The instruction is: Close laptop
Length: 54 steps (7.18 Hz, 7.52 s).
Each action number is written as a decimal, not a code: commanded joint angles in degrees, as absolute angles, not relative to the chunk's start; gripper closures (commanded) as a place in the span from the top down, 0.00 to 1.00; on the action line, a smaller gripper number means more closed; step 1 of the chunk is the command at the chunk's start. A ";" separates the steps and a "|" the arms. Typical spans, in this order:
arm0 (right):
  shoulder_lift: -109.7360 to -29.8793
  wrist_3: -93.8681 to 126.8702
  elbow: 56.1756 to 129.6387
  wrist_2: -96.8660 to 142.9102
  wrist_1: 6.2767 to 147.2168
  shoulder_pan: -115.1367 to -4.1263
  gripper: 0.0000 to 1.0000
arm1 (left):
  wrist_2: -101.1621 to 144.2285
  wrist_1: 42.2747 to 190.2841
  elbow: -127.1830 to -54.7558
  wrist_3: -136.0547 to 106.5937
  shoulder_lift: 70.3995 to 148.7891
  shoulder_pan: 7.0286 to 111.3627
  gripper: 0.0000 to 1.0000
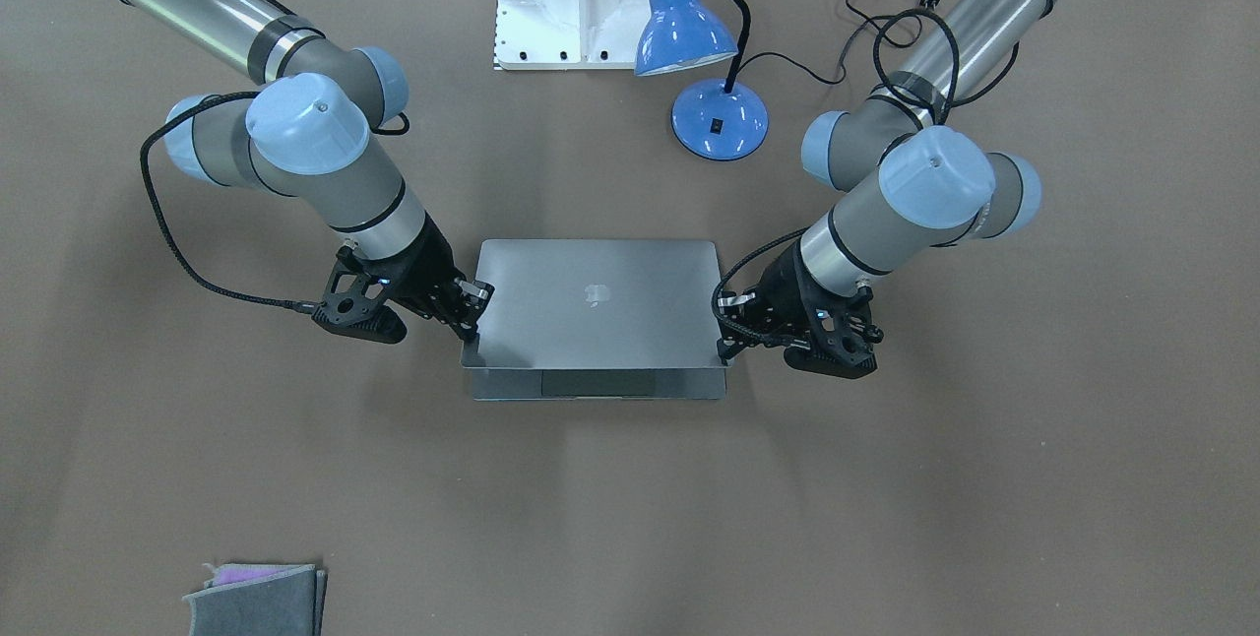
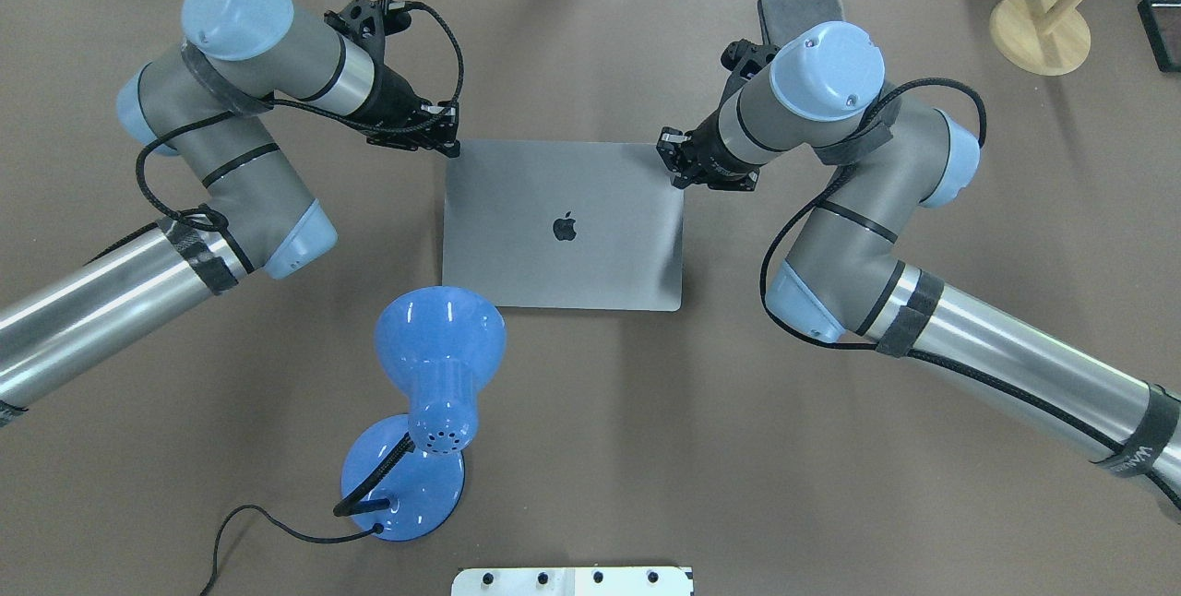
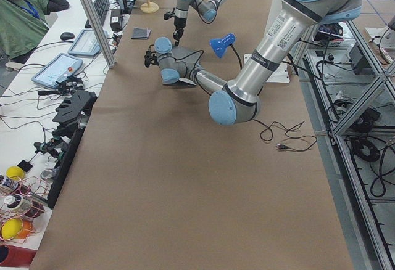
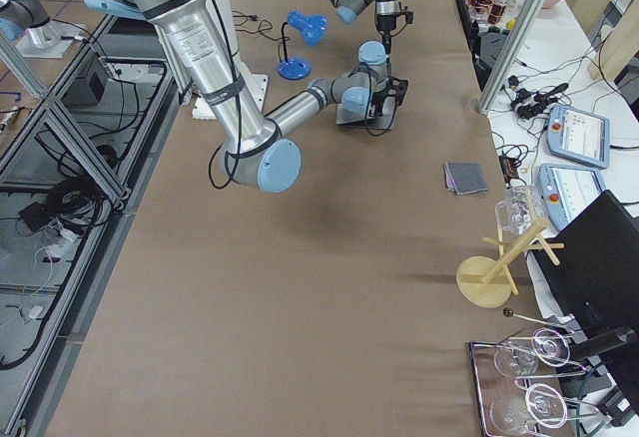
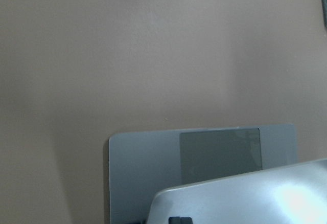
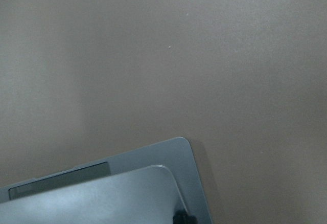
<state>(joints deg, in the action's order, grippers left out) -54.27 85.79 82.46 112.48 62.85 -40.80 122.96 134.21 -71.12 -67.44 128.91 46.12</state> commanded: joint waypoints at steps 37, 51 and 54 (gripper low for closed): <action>-102.66 -5.98 100.90 128.23 95.80 -90.35 1.00 | 127.44 73.48 -103.54 22.41 88.59 92.46 0.98; -102.22 -6.50 101.07 129.19 95.72 -90.35 1.00 | 127.44 73.30 -103.54 22.41 88.51 92.46 0.98; -102.48 -6.42 101.25 129.20 95.63 -90.35 1.00 | 127.53 73.30 -103.54 22.41 88.51 92.37 0.98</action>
